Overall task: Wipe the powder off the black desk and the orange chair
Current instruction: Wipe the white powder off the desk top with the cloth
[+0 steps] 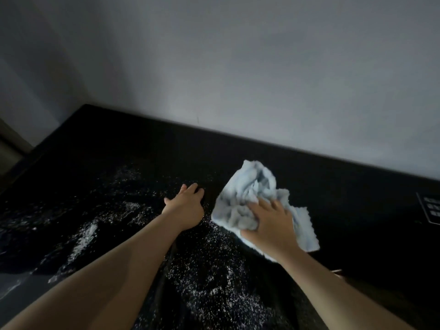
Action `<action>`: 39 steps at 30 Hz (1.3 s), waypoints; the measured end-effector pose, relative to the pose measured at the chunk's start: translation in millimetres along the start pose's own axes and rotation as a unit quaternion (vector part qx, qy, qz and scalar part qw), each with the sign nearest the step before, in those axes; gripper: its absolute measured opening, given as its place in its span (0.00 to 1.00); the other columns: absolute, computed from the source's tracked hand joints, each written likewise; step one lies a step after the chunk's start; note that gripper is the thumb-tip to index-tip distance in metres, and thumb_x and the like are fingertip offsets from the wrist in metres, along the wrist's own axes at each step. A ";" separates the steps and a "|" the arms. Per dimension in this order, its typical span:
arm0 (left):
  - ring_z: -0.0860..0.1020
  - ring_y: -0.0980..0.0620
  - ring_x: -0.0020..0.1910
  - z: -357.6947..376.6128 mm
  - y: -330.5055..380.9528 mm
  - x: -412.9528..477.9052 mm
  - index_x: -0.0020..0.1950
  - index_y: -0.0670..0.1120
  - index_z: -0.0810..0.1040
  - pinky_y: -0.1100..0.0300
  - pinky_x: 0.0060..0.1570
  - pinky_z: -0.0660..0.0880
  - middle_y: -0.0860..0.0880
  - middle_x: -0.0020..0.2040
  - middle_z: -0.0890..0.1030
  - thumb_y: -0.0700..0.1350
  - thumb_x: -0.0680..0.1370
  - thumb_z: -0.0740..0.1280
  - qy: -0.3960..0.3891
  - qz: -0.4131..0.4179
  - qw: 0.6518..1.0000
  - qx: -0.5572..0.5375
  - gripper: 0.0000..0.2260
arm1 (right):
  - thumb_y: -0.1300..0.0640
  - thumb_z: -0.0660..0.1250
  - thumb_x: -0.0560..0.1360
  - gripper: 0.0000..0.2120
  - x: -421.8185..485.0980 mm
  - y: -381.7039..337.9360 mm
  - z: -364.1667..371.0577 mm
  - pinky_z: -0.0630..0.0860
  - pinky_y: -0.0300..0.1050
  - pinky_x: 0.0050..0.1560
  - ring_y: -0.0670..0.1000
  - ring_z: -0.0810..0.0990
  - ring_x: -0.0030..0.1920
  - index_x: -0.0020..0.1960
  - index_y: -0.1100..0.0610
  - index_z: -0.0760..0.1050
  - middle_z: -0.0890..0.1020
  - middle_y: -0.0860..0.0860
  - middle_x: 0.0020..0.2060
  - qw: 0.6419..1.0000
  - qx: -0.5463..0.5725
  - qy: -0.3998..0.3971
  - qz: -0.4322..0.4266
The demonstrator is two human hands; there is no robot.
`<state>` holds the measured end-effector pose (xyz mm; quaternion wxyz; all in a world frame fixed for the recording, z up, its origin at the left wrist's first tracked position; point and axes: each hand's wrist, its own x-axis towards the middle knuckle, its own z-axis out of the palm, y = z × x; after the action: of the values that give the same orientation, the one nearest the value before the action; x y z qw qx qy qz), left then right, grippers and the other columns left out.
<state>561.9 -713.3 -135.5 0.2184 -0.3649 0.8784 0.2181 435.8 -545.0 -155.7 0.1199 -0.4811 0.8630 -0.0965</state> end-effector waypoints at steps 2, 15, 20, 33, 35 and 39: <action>0.43 0.42 0.76 -2.8 0.6 -7.3 0.75 0.43 0.59 0.33 0.69 0.54 0.47 0.78 0.46 0.42 0.83 0.51 -0.023 0.005 0.999 0.043 0.20 | 0.39 0.61 0.64 0.24 -21.2 0.8 -9.6 0.68 0.48 0.58 0.50 0.69 0.64 0.58 0.42 0.75 0.78 0.40 0.56 0.995 0.100 -0.020 -0.010; 0.73 0.52 0.63 -4.2 55.2 -102.8 0.67 0.50 0.73 0.52 0.66 0.67 0.49 0.65 0.76 0.52 0.82 0.56 0.050 0.033 0.734 -0.676 0.16 | 0.48 0.71 0.68 0.21 -52.0 -49.1 -78.6 0.70 0.32 0.35 0.37 0.77 0.43 0.57 0.38 0.66 0.78 0.38 0.46 0.885 0.441 0.115 0.101; 0.80 0.45 0.56 2.1 60.4 -148.7 0.61 0.42 0.78 0.49 0.58 0.75 0.42 0.55 0.82 0.49 0.82 0.53 0.003 0.041 0.590 -0.806 0.18 | 0.43 0.71 0.68 0.15 -77.4 -81.2 -72.1 0.71 0.27 0.34 0.35 0.79 0.41 0.49 0.32 0.68 0.80 0.37 0.43 0.881 0.456 0.109 0.058; 0.80 0.49 0.49 -1.4 -56.6 -242.4 0.52 0.45 0.79 0.53 0.50 0.76 0.47 0.51 0.82 0.50 0.81 0.58 0.089 -0.002 0.635 -0.767 0.12 | 0.38 0.64 0.71 0.17 -107.2 -177.6 -67.7 0.78 0.53 0.50 0.53 0.78 0.51 0.56 0.44 0.71 0.79 0.47 0.49 0.927 0.331 0.174 0.016; 0.80 0.49 0.49 -4.8 -89.3 -250.7 0.53 0.46 0.78 0.53 0.49 0.76 0.47 0.51 0.82 0.50 0.81 0.58 0.101 -0.007 0.636 -0.765 0.12 | 0.38 0.64 0.71 0.16 -105.9 -207.8 -58.2 0.79 0.50 0.47 0.51 0.79 0.49 0.55 0.42 0.70 0.79 0.46 0.48 0.925 0.332 0.181 0.017; 0.80 0.49 0.49 -8.5 -163.9 -268.9 0.58 0.46 0.77 0.53 0.51 0.74 0.48 0.52 0.81 0.49 0.81 0.58 0.108 -0.032 0.644 -0.757 0.12 | 0.43 0.68 0.70 0.19 -104.8 -286.2 -29.6 0.72 0.39 0.39 0.46 0.77 0.44 0.59 0.42 0.68 0.77 0.43 0.46 0.919 0.351 0.180 0.016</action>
<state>852.3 -675.8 -19.3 -0.2237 -0.4516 0.4127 0.7587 711.3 -602.4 -34.9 0.1246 -0.3688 0.7885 -0.4761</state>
